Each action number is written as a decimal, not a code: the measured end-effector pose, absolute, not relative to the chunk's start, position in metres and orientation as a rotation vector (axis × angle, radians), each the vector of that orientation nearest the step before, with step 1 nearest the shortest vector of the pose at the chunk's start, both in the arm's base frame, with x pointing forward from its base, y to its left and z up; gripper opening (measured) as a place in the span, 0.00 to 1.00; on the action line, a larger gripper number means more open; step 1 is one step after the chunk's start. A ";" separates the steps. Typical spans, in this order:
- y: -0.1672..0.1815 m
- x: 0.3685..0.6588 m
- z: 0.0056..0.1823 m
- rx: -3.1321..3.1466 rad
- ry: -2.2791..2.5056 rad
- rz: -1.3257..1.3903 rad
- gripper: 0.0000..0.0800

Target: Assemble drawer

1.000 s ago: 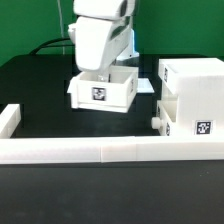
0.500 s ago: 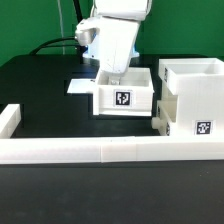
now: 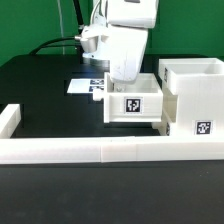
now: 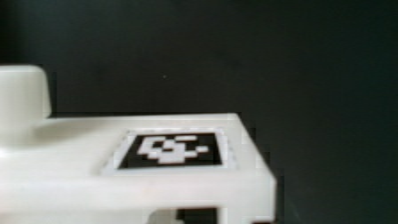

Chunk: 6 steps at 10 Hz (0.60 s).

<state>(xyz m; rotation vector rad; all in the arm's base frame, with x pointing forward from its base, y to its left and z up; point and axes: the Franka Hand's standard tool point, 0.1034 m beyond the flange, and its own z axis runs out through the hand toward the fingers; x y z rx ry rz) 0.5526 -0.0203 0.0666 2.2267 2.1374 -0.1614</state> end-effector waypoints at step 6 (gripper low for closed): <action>-0.014 0.552 0.066 2.215 2.151 -0.162 0.05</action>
Offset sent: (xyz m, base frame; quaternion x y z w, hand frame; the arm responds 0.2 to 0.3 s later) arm 0.0021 0.0116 0.0009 -0.0109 -0.0118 -0.0255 0.9995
